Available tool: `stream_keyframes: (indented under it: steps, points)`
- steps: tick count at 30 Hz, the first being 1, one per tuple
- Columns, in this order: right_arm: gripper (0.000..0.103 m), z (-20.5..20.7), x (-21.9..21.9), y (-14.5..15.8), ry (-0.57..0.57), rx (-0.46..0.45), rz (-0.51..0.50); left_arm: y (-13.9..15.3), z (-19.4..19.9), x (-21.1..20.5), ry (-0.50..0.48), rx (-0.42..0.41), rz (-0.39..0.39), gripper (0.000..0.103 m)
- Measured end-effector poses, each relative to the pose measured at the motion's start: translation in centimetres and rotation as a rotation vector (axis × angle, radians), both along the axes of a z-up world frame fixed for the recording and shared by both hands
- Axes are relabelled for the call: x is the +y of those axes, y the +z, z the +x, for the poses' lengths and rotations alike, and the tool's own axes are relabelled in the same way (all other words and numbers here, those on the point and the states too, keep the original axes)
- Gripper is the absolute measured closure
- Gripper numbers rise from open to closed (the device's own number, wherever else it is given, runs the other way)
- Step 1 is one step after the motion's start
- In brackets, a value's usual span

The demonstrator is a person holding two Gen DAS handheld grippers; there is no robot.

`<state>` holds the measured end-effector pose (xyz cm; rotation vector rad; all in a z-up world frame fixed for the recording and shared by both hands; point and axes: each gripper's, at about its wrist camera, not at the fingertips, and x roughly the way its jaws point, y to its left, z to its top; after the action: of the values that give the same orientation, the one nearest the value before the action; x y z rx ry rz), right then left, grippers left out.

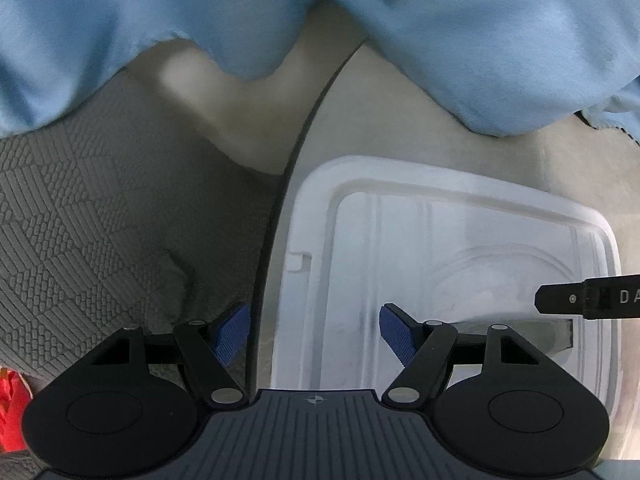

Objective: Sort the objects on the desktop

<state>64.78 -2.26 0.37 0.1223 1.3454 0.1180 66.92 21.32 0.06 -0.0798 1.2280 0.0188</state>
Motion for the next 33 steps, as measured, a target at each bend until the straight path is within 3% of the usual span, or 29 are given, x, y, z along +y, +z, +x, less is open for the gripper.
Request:
stream_keyframes:
  steps: [11,26,33]
  points:
    - [0.021,0.4,-3.2,0.4,-0.036,-0.009,-0.153,0.2,0.1,-0.4,-0.017,-0.009,-0.009,0.029]
    - [0.019,0.7,-4.9,-0.7,-0.042,0.005,-0.169,0.1,0.1,-1.4,-0.047,-0.001,-0.005,0.029]
    - [0.009,0.5,-6.1,-1.4,-0.085,0.038,-0.106,0.1,0.1,-1.6,-0.05,0.002,0.008,0.029]
